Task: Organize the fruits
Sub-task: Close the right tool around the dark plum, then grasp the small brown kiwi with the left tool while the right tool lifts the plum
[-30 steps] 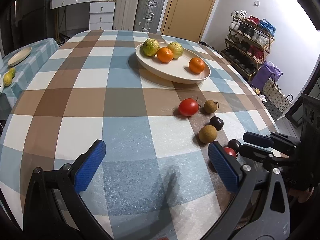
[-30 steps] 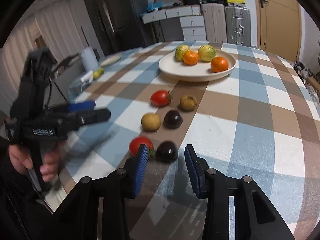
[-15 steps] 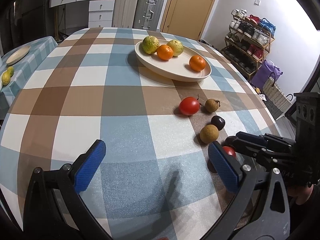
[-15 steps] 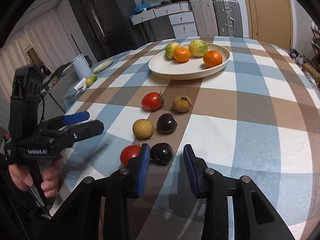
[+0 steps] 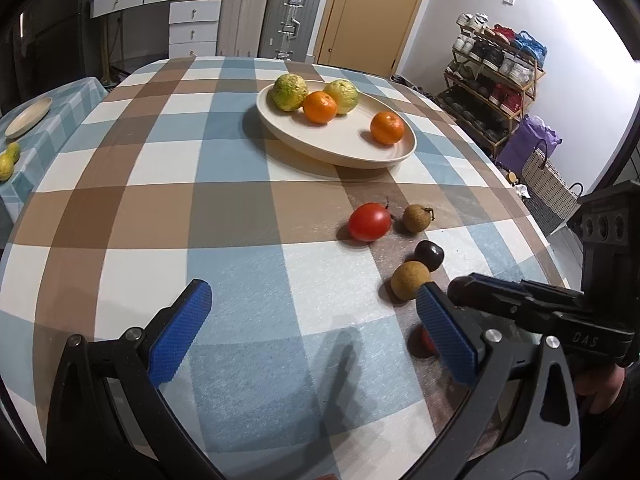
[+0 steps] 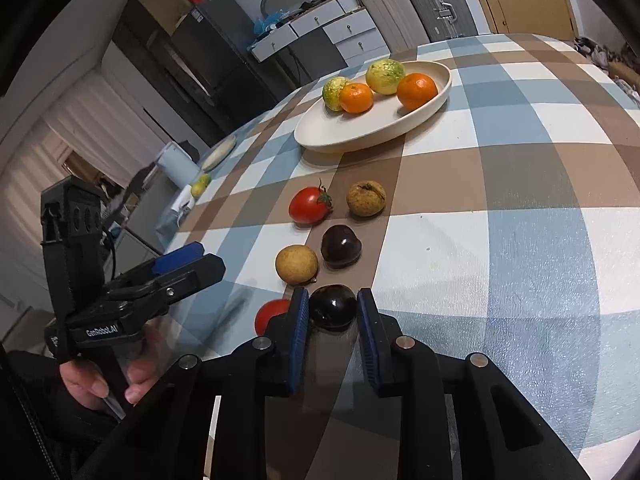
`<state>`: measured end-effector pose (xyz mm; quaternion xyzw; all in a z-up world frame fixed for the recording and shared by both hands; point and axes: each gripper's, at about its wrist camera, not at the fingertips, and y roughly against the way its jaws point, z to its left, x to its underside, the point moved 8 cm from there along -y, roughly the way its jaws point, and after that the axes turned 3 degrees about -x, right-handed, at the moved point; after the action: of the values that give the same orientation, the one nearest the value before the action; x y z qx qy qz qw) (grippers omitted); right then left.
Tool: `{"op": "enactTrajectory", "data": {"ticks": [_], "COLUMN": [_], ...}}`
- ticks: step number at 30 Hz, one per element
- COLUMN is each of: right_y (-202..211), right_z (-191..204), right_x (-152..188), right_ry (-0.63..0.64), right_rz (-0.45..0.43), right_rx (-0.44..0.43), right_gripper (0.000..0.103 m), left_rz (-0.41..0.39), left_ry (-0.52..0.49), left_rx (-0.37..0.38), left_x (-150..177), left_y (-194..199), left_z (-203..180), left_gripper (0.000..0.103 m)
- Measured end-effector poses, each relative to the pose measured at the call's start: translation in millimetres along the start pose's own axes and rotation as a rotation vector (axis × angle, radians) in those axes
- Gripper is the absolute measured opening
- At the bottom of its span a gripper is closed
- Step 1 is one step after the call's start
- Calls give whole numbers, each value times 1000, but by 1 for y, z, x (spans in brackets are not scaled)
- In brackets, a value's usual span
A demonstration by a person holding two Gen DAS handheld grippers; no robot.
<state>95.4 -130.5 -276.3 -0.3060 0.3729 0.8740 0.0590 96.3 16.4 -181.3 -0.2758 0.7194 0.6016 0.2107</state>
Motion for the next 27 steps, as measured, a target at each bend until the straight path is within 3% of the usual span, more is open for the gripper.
{"op": "enactTrajectory", "data": {"ticks": [7,16,22,27], "right_y": [18,35,38,37], "right_z": [-4,-8,-9,-8], "right_x": [-8,-20,-21,-21], "right_ry": [-28,-27,-25,-20], "right_rz": [-71,-132,-130,-131], "right_rx": [-32,-46,-67,-68], "right_gripper": [25,25,25,25], "left_rz": [32,84,103,126], "left_ry": [-45,-56,-103,-138], "left_rx": [38,138,186,217], "left_x": [-4,-6,-5,-3], "left_y": [-11,-29,-31,-35], "left_z": [-18,-45,-60,-69], "left_gripper": [102,100,65,27]}}
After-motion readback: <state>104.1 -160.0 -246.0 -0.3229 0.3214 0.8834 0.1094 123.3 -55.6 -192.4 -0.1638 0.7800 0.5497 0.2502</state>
